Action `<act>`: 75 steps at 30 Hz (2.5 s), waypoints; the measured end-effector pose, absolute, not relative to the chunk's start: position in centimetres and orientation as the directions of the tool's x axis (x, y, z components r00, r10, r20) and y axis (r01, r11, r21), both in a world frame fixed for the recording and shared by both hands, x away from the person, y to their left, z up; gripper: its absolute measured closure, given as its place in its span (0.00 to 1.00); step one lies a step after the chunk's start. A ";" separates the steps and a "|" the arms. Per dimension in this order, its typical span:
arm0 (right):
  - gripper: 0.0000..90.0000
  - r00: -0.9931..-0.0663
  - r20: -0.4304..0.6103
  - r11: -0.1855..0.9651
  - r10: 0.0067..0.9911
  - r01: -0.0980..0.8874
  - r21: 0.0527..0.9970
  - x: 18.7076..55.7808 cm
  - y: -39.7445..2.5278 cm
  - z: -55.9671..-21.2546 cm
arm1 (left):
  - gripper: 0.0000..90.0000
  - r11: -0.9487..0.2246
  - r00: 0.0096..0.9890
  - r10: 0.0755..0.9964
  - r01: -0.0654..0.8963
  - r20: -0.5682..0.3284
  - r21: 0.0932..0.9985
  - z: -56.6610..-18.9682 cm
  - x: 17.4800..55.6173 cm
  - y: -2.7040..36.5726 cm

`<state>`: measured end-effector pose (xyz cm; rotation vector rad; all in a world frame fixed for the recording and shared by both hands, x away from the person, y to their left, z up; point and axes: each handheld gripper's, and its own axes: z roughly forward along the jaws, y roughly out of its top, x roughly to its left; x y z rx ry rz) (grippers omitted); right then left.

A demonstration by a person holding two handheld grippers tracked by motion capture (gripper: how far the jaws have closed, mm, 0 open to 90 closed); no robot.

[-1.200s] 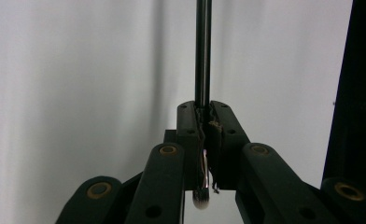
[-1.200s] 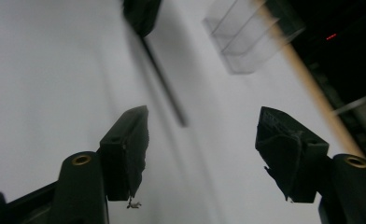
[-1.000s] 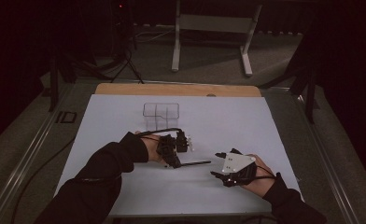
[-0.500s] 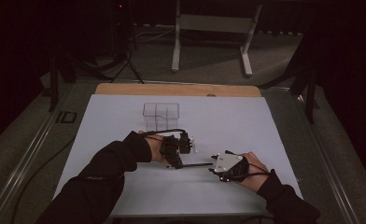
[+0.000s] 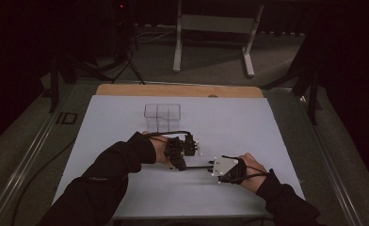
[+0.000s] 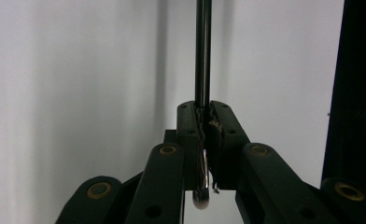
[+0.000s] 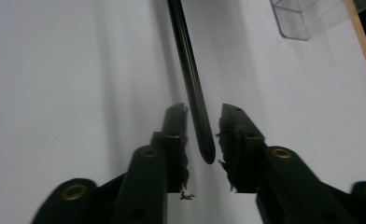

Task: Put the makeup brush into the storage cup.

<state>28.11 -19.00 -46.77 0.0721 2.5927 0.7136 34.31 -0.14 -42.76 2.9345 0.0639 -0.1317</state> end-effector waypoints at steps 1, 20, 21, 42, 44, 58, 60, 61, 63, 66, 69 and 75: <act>0.83 -0.899 -0.407 0.868 0.162 -0.067 0.492 28.0 -19.0 -46.8 | 0.95 -0.978 0.994 0.033 0.054 -0.106 0.203 -42.8 34.3 -0.2; 0.93 -0.905 -0.418 0.903 0.080 -0.112 0.415 27.9 -18.7 -47.6 | 0.64 -0.955 1.000 0.013 0.005 0.026 0.296 -42.6 34.5 0.5; 0.93 -0.904 -0.418 0.904 0.086 -0.106 0.414 27.9 -18.8 -47.6 | 0.62 -0.950 0.999 0.018 0.008 0.032 0.311 -42.5 34.5 0.6; 0.93 -0.903 -0.413 0.901 0.121 -0.076 0.428 28.0 -20.5 -46.0 | 0.36 -0.877 0.989 0.142 0.109 0.036 0.468 -39.9 33.8 5.0; 0.93 -0.900 -0.417 0.898 0.124 -0.077 0.433 27.8 -20.8 -45.6 | 0.30 -0.862 0.987 0.160 0.135 0.011 0.489 -39.8 33.7 5.7; 0.93 -0.884 -0.389 0.837 0.258 0.003 0.548 28.1 -22.9 -43.5 | 0.03 -0.760 0.971 0.231 0.222 -0.065 0.611 -41.0 33.3 9.5; 0.93 -0.882 -0.383 0.831 0.274 0.016 0.556 28.1 -22.9 -43.4 | 0.03 -0.755 0.969 0.234 0.229 -0.073 0.614 -41.2 32.9 9.6; 0.93 -0.885 -0.372 0.828 0.281 0.027 0.561 28.1 -22.9 -43.4 | 0.03 -0.750 0.970 0.234 0.221 -0.063 0.624 -41.4 32.6 9.7; 0.93 -0.886 -0.366 0.823 0.285 0.030 0.567 28.1 -22.8 -43.2 | 0.03 -0.743 0.971 0.233 0.212 -0.052 0.634 -41.5 32.4 9.9; 0.93 -0.888 -0.357 0.809 0.291 0.029 0.588 27.9 -22.9 -42.8 | 0.03 -0.703 0.966 0.255 0.216 -0.044 0.677 -41.7 32.2 10.6; 0.93 -0.888 -0.342 0.790 0.308 0.038 0.612 27.8 -23.2 -42.2 | 0.03 -0.681 0.961 0.274 0.219 -0.034 0.699 -42.1 32.0 11.1; 0.93 -0.885 -0.269 0.734 0.379 0.110 0.671 27.9 -23.4 -41.2 | 0.03 -0.660 0.955 0.293 0.237 -0.045 0.713 -42.9 31.4 11.4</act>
